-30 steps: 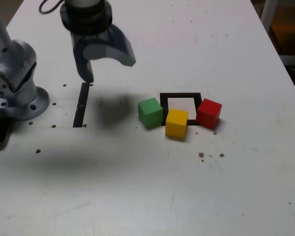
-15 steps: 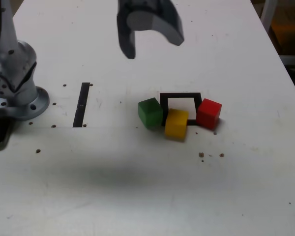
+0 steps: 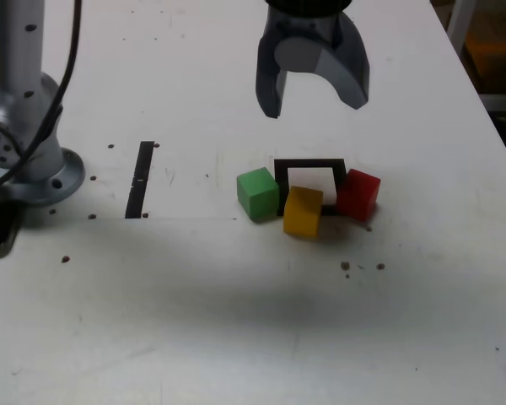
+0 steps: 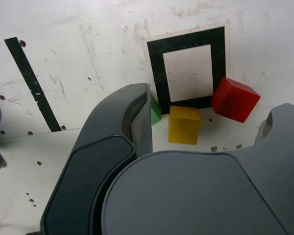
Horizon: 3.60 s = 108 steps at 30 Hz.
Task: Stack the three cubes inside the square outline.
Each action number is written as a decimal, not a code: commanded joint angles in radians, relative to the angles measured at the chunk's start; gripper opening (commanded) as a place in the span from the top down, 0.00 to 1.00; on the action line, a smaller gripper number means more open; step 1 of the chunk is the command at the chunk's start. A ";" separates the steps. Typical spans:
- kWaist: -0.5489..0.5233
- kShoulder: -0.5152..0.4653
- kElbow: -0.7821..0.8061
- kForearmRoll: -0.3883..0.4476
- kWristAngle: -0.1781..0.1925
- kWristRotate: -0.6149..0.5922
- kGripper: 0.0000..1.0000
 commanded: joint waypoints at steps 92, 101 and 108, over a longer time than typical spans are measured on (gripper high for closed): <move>0.051 0.202 -0.062 -0.053 0.046 0.027 0.76; 0.082 0.212 0.011 -0.071 0.001 0.000 0.76; 0.082 0.221 0.054 -0.106 -0.054 -0.038 0.76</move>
